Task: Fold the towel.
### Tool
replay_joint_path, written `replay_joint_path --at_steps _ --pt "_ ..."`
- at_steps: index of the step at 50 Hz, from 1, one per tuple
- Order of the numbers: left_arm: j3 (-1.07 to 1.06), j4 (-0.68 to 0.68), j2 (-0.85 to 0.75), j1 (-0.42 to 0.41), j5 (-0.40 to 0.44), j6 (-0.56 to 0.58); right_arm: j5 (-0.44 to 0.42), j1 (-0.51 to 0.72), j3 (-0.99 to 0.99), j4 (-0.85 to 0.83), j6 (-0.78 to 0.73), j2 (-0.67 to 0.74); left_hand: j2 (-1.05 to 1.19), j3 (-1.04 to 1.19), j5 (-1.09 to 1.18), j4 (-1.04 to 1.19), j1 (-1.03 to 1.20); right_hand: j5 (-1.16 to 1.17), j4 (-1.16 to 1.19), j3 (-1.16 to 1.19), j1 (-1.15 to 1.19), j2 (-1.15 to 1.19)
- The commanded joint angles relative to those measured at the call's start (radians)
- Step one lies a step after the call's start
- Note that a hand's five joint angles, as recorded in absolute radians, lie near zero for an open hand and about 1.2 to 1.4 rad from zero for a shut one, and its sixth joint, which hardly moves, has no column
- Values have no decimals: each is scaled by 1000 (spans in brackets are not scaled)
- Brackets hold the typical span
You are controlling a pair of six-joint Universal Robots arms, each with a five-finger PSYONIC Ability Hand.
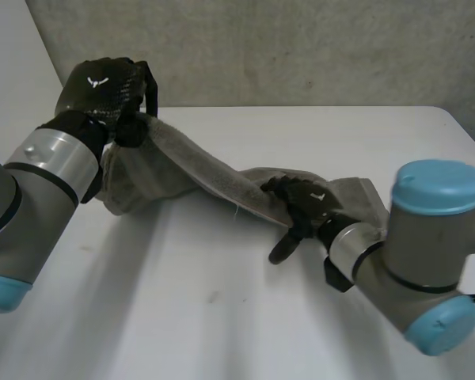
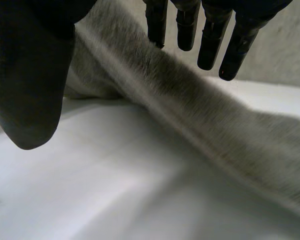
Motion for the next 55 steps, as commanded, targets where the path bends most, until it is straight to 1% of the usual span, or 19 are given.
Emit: replay_joint_path --at_steps 1,3,11,13,20,22,26,31,33,34,35,36,42,44,47,49,50,52,55 --pt "40 -33 -5 8 0 -70 123 34 -72 -72 44 139 178 180 190 179 196 -62 -93 -71 -58 -80" --pt "43 -42 -5 14 1 -89 181 33 -90 -122 38 185 178 180 190 179 196 -7 -38 -16 -3 -24" --pt "39 -62 -8 34 1 -122 244 17 -120 -214 17 236 178 180 190 179 196 184 153 175 188 167" --pt "33 -64 -8 57 1 -124 250 1 -120 -228 -1 236 178 180 190 179 196 225 194 216 229 208" --pt "31 -65 -8 72 1 -136 250 -141 -112 -242 -100 236 178 180 190 179 196 443 412 434 447 425" --pt "30 -65 -8 78 1 -136 238 -202 -112 -240 -135 235 178 180 190 179 196 580 549 571 584 563" --pt "28 -70 -9 101 1 -136 227 -245 -117 -230 -141 235 178 180 190 179 196 657 626 648 661 640" --pt "26 -78 -11 106 1 -138 176 -280 -109 -214 -146 228 178 180 190 179 196 722 690 713 726 704" --pt "25 -79 -12 106 1 -138 149 -289 -97 -199 -147 216 178 180 190 179 196 891 860 882 895 874" --pt "23 -81 -12 106 1 -138 149 -290 -97 -199 -147 216 178 180 190 179 196 892 861 883 896 875" --pt "13 -81 -12 108 3 -138 141 -296 -87 -194 -146 199 178 180 190 179 196 1090 1058 1081 1094 1072" --pt "13 -81 -12 108 3 -138 137 -303 -77 -193 -146 176 178 180 190 179 196 1152 1120 1143 1156 1134" --pt "-12 -82 -12 106 8 -135 103 -336 -49 -191 -147 89 178 180 190 179 196 1152 1121 1143 1156 1135" --pt "-20 -87 -12 104 8 -132 49 -361 -35 -185 -159 6 178 180 190 179 196 1152 1121 1143 1156 1135" --pt "-40 -105 -8 104 9 -122 17 -372 -35 -167 -176 -42 178 180 190 179 196 1152 1121 1143 1156 1135" --pt "-46 -122 -5 103 11 -121 -61 -386 -47 -66 -248 -126 178 180 190 179 196 1152 1121 1143 1156 1135" --pt "-52 -145 -1 104 9 -119 -61 -386 -47 -66 -248 -126 178 180 190 179 196 1152 1121 1143 1156 1135" --pt "-59 -170 0 104 11 -119 -130 -408 -72 92 -348 -186 178 180 190 179 196 1152 1121 1143 1156 1135" --pt "-76 -228 2 117 11 -115 -150 -420 -86 177 -408 -209 178 180 190 179 196 1152 1121 1143 1156 1135"
